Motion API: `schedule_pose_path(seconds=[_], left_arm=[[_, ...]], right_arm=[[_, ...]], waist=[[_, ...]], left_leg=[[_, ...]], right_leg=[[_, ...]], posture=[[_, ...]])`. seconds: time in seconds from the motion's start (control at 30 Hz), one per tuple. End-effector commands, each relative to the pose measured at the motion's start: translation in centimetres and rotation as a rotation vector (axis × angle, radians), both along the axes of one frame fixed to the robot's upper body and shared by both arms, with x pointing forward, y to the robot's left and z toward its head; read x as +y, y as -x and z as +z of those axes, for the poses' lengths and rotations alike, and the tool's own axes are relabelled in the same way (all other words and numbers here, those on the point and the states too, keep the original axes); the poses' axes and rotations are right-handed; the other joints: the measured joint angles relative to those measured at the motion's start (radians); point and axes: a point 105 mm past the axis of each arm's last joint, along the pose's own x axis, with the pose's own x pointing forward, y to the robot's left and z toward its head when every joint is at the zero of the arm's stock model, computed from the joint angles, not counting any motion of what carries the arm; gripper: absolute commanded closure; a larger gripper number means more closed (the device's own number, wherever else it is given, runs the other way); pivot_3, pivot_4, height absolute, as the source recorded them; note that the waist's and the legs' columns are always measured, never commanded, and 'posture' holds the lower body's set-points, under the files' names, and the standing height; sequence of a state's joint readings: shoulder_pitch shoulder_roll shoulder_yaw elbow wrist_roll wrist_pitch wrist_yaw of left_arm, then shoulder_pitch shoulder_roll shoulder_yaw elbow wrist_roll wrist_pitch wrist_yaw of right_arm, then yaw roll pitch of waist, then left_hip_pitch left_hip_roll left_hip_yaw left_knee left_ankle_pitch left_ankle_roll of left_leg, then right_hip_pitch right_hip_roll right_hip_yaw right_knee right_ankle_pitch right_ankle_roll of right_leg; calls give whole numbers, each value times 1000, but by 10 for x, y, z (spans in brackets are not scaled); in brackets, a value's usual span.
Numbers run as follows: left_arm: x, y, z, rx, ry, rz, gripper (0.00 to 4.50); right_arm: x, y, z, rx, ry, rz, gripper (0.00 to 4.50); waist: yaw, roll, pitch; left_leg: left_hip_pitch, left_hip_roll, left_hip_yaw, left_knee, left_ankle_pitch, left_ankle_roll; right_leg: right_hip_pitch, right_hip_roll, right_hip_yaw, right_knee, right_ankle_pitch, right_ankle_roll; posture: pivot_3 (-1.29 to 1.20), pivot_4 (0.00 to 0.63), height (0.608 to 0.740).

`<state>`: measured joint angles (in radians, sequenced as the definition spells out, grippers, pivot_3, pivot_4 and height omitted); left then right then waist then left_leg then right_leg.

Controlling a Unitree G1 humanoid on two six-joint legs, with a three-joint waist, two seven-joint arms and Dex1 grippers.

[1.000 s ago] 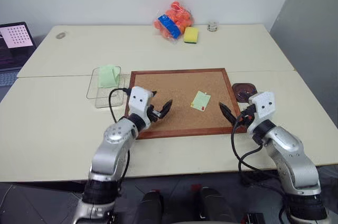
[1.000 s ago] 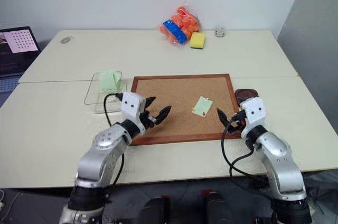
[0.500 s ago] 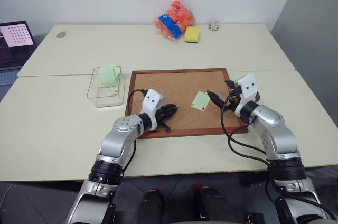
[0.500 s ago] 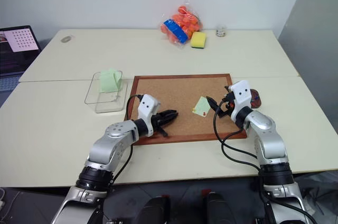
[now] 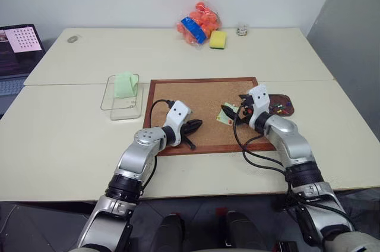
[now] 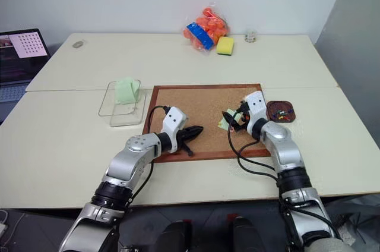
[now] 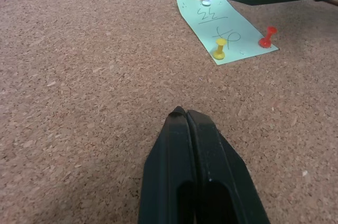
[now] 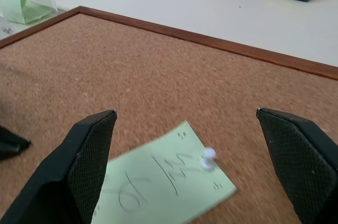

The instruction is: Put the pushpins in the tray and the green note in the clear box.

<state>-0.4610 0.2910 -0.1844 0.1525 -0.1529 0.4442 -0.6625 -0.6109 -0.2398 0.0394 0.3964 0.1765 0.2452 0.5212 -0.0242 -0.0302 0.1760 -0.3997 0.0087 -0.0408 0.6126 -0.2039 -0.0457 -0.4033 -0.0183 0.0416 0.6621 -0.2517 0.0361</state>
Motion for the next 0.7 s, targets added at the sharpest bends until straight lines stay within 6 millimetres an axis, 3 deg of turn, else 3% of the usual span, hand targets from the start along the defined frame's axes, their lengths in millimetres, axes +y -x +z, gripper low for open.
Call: schedule_pose_path(seconds=[0.03, 0.1, 0.13, 0.7], left_arm=[[-6, 16, -34, 124, -32, -28, 4481], [-4, 15, -32, 121, -26, -17, 4481], [-3, 15, -32, 118, -24, -11, 4500], [6, 15, -32, 113, -9, 55, 4500]], right_arm=[[0, -10, 7, -12, -17, -11, 0], [-2, -13, 1, 5, 9, -23, 0], [-2, -13, -2, 12, 12, -19, 367], [-9, -13, -9, 5, 31, -28, 3518]], waist=[[0, 0, 0], [0, 0, 0], [0, 0, 0], [-8, 1, -1]], left_leg=[[0, 0, 0, 0, 0, 0], [0, 0, 0, 0, 0, 0], [0, 0, 0, 0, 0, 0], [1, 0, 0, 0, 0, 0]], right_leg=[[0, 0, 0, 0, 0, 0], [0, 0, 0, 0, 0, 0], [0, 0, 0, 0, 0, 0], [0, 0, 0, 0, 0, -1]], posture=[[0, 150, 740], [0, 150, 740], [0, 150, 740], [0, 150, 740]])
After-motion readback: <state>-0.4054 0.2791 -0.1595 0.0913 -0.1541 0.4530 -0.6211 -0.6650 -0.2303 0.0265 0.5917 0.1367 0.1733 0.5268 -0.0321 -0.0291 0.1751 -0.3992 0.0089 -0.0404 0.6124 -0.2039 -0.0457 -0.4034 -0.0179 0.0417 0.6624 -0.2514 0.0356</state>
